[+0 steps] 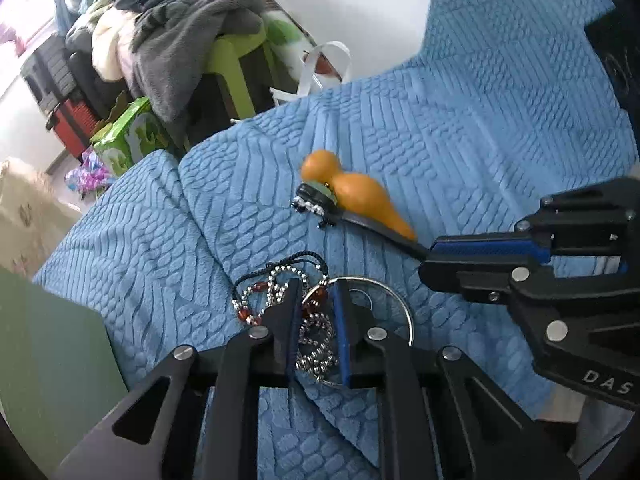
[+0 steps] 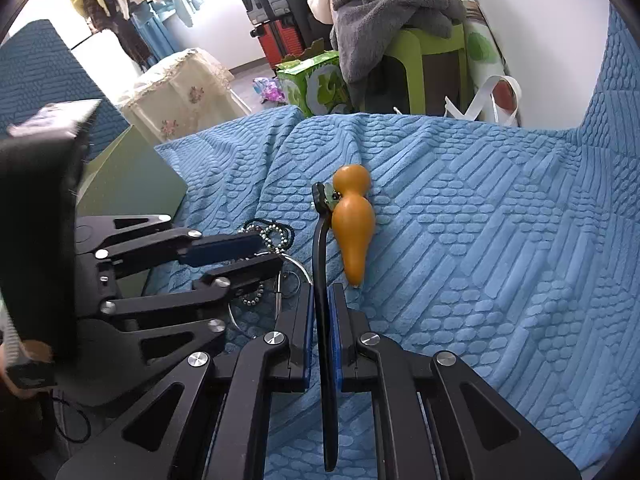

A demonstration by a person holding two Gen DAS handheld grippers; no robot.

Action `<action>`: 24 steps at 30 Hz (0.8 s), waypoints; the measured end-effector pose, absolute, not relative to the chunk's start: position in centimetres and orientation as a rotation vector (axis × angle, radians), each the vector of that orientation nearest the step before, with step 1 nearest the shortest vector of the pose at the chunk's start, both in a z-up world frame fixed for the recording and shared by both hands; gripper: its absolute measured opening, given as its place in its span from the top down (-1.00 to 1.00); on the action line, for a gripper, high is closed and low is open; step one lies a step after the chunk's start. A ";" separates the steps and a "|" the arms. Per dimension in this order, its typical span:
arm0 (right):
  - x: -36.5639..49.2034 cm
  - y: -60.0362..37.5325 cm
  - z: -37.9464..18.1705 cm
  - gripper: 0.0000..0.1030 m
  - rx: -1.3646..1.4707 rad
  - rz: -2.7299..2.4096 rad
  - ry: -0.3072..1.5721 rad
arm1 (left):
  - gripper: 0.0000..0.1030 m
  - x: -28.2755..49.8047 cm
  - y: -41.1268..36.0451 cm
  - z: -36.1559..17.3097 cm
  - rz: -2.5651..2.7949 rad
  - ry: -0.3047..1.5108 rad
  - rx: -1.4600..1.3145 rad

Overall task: Organize jewelry
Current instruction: 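Grasp the silver chains with the left tool while the right grasps the black cord, then carry the red-bead bracelet in the left tool and black hair stick in the right toward the white box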

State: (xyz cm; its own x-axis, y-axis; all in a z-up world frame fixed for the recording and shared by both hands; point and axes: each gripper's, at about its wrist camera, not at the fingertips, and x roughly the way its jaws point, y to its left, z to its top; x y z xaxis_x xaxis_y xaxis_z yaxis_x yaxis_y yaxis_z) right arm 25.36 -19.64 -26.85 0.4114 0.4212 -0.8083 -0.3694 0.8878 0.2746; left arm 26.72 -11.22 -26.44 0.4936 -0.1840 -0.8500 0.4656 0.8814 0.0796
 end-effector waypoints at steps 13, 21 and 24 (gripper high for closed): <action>25.5 -19.6 -26.6 0.88 0.072 0.489 1.038 | 0.88 27.0 -10.0 -25.7 -0.404 1.011 0.173; 24.9 -19.7 -25.5 0.90 0.094 0.484 1.021 | 0.88 26.1 -7.5 -23.0 -0.384 0.967 -0.020; 24.6 -19.8 -25.1 0.91 0.107 0.477 1.011 | 0.88 25.6 -6.6 -22.1 -0.374 0.949 -0.078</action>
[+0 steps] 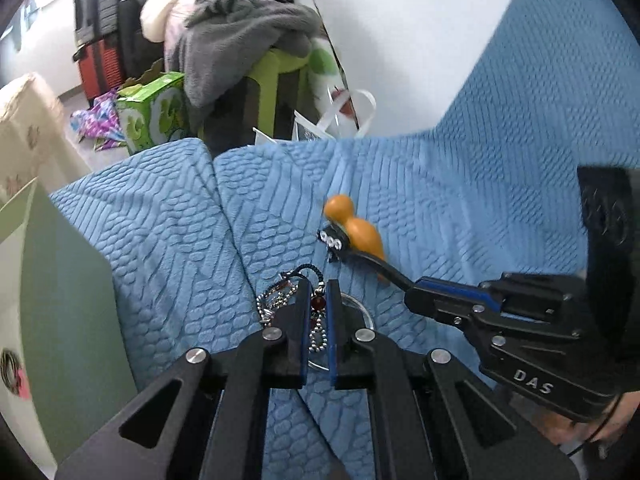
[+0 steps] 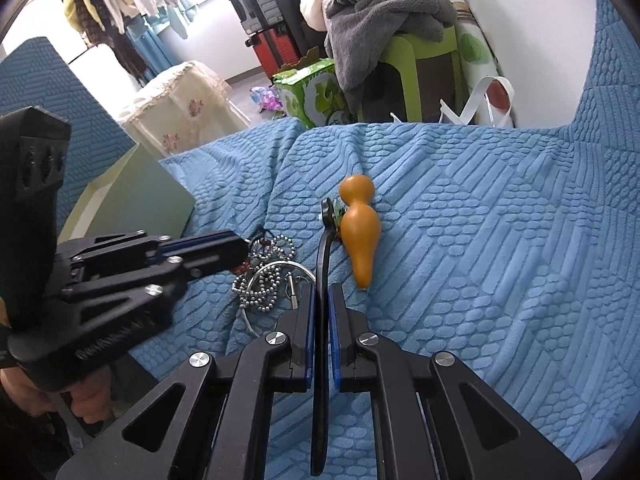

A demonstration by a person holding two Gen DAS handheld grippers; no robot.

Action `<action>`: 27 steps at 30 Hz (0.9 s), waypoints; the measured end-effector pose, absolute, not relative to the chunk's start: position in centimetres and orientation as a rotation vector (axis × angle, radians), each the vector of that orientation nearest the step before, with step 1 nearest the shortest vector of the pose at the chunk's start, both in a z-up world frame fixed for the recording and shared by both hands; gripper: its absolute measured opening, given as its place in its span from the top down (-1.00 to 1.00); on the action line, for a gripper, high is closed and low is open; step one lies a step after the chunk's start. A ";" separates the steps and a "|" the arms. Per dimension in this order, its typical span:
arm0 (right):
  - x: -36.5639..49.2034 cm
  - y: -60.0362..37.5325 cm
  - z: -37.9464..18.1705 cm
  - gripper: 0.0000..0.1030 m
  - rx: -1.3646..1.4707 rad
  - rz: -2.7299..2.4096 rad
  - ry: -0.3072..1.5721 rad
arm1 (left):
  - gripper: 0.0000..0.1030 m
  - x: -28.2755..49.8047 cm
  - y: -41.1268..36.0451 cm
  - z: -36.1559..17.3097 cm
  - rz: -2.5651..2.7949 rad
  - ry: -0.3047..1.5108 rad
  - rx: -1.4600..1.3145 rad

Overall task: Organize jewelry
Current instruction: 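Carry the red-bead bracelet in the left tool and black hair stick in the right toward the white box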

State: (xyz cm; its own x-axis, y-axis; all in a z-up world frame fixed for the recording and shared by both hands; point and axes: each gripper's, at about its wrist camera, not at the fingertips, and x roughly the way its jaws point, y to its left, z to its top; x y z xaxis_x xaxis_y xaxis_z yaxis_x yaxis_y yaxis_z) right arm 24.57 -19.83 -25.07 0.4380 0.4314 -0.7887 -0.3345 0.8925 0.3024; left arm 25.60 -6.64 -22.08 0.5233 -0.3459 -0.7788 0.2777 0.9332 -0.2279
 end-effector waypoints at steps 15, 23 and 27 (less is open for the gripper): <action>22.8 -18.9 -20.7 0.91 0.109 0.410 0.953 | 0.88 23.6 -3.2 -16.9 -0.355 0.902 -0.194; 22.4 -17.0 -16.6 0.91 0.072 0.395 0.918 | 0.88 22.6 -0.4 -12.9 -0.322 0.874 -0.235; 22.6 -15.9 -13.8 0.91 0.056 0.390 0.885 | 0.88 22.5 1.4 -10.9 -0.302 0.850 -0.243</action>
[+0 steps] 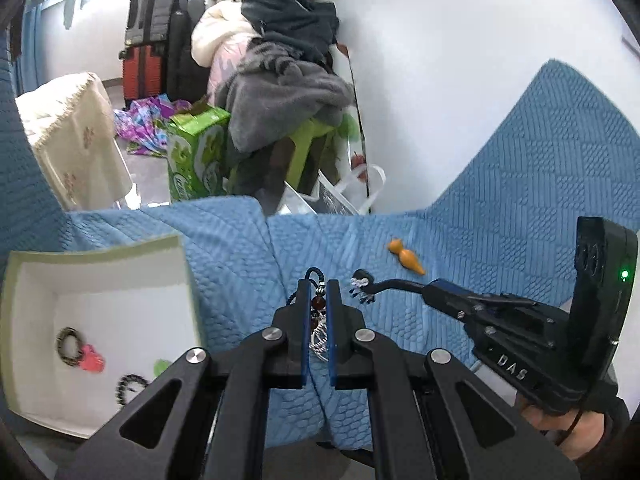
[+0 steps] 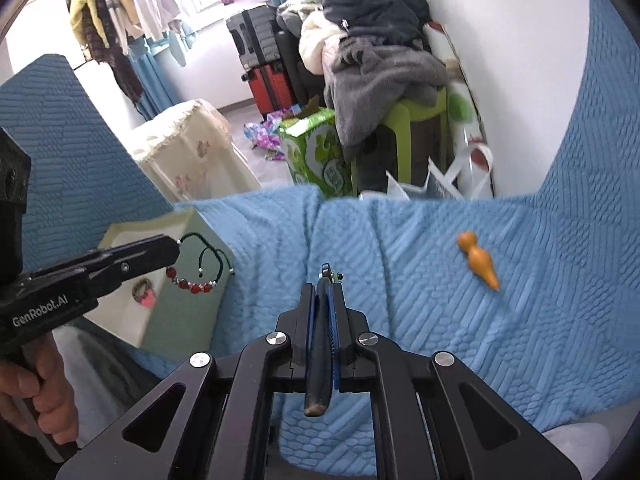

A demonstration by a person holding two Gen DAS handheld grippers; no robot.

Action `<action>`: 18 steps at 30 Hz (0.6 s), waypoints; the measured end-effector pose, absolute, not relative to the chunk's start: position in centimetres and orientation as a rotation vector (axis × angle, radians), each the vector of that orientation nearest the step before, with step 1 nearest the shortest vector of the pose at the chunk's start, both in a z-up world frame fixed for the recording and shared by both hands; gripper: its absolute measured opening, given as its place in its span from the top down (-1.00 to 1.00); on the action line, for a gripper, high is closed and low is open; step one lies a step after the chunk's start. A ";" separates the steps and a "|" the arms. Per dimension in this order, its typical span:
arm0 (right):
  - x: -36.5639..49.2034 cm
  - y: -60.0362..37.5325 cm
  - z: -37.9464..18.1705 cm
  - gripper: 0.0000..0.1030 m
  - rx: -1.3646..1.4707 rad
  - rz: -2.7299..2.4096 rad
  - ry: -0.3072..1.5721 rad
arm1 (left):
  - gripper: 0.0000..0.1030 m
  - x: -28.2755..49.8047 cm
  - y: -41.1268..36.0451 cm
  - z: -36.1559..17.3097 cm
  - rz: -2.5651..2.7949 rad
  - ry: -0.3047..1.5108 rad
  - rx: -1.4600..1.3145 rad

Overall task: Organize jewelry
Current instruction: 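Carry the red-bead bracelet in the left tool and black hair stick in the right toward the white box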

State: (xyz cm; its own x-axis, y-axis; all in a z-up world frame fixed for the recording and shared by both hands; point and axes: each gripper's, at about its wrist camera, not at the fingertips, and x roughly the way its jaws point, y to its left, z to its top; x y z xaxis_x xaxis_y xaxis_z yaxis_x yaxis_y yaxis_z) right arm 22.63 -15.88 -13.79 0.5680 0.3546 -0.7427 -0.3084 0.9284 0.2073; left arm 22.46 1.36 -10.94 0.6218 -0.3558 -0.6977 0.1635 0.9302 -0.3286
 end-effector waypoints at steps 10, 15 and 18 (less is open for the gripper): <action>23.0 -10.8 -6.2 0.91 0.044 0.423 0.767 | 0.88 21.6 8.0 -6.2 -0.225 0.779 -0.275; 23.1 -7.5 -4.5 0.91 0.029 0.461 0.739 | 0.88 20.7 11.4 -5.4 -0.184 0.754 -0.291; 22.9 -5.3 -4.7 0.91 0.018 0.485 0.735 | 0.88 20.3 13.1 -6.0 -0.159 0.755 -0.305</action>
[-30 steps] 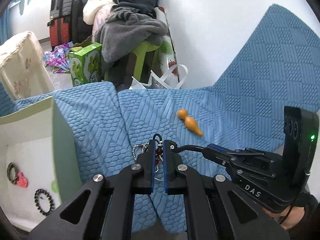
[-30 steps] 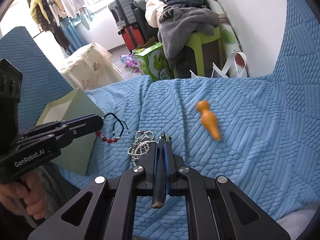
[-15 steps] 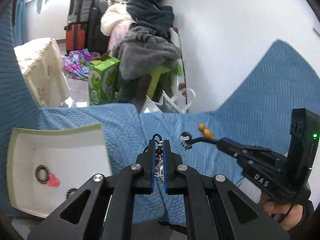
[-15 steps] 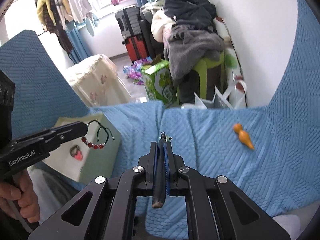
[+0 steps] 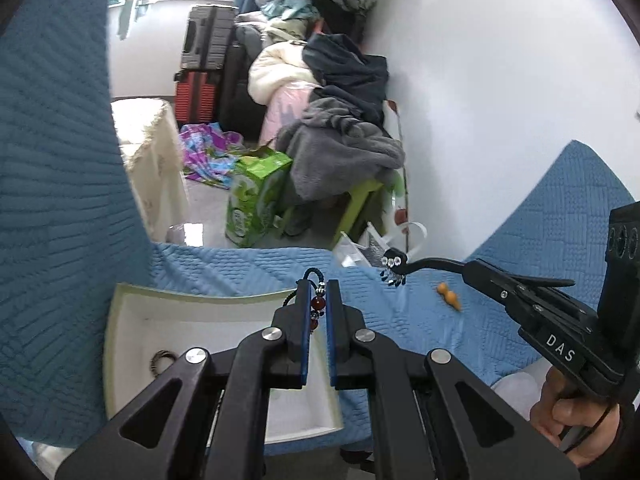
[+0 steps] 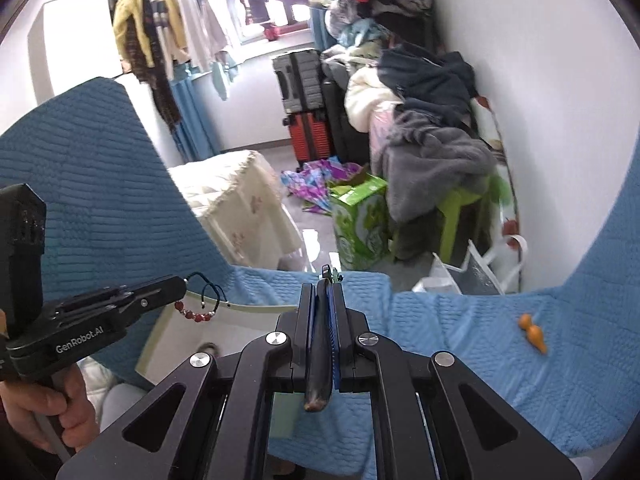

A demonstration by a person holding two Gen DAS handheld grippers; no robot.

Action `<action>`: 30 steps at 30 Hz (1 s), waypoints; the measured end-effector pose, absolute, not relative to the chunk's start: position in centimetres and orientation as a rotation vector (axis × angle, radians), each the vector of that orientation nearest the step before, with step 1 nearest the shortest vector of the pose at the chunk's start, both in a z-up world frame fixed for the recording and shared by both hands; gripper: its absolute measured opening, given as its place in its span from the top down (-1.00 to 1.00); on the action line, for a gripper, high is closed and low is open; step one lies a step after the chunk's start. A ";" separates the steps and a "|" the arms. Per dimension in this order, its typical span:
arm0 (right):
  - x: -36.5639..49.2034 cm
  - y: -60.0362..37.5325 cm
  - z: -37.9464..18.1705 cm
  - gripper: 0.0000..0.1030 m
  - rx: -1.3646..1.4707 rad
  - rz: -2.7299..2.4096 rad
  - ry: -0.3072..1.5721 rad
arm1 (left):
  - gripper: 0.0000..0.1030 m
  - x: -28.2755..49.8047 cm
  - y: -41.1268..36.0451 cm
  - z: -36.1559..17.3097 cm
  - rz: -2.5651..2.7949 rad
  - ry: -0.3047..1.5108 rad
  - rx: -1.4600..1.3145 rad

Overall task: Organize jewelry
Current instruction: 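Carry the red-bead bracelet in the left tool and black hair stick in the right toward the white box, then open both tools to drop the bracelet and hair stick into the box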

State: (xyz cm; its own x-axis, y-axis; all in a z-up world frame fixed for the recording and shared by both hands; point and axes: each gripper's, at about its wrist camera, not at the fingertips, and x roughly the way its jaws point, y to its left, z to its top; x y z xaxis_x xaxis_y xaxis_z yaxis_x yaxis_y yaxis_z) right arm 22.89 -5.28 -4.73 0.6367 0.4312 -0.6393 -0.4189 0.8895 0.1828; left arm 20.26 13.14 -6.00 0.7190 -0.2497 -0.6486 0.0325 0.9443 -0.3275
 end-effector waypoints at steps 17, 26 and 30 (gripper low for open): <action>21.7 2.7 -14.0 0.91 -0.028 0.556 0.877 | 0.88 19.6 18.0 -14.7 -0.096 0.893 -0.355; 22.0 4.0 -17.1 0.90 -0.053 0.563 0.950 | 0.87 19.7 18.1 -17.1 -0.073 0.954 -0.360; 21.9 3.7 -16.9 0.90 -0.045 0.553 0.959 | 0.87 19.5 17.7 -16.2 -0.058 0.948 -0.348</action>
